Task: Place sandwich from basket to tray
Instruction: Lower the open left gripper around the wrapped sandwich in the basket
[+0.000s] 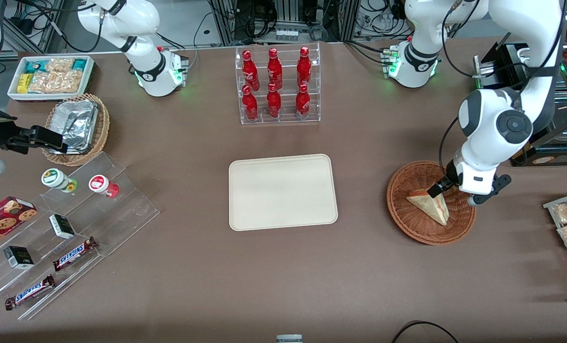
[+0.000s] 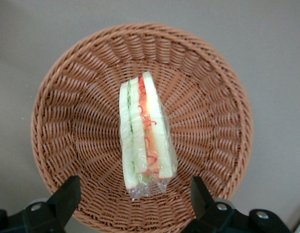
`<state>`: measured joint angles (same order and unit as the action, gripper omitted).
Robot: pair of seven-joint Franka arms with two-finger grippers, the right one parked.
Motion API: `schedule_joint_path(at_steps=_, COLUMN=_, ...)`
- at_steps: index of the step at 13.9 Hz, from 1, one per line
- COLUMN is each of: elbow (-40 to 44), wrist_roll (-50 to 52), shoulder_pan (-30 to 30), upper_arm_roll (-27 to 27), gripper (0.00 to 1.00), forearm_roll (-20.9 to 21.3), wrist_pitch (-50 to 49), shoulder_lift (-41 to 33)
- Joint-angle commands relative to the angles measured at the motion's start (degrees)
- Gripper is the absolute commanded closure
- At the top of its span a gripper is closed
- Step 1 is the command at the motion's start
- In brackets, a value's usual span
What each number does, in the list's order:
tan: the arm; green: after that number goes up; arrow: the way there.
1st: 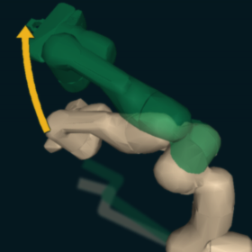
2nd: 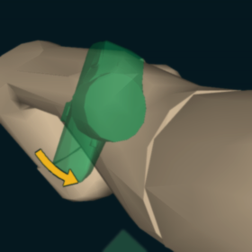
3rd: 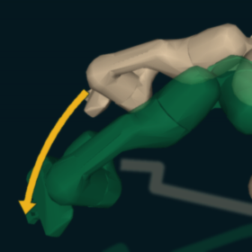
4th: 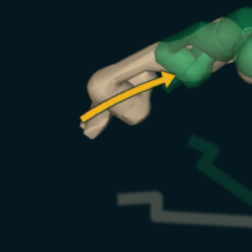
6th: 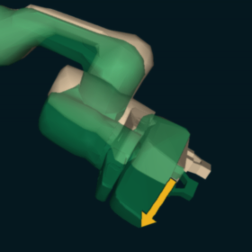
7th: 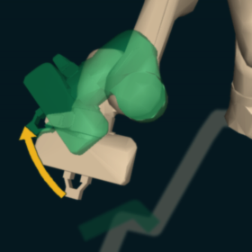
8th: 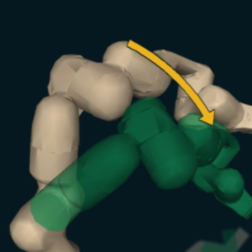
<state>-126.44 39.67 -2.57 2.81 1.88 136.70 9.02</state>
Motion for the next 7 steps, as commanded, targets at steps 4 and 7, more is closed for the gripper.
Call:
schedule_joint_path(at_steps=4, elbow=0.1, wrist_roll=3.7, shoulder_pan=-0.1, upper_arm_roll=0.0, gripper=0.0, forearm_roll=0.2, wrist_pitch=5.1, shoulder_lift=4.3)
schedule_joint_path(at_steps=7, elbow=0.2, wrist_roll=3.8, shoulder_pan=-0.1, upper_arm_roll=0.0, gripper=0.0, forearm_roll=0.2, wrist_pitch=7.7, shoulder_lift=6.2)
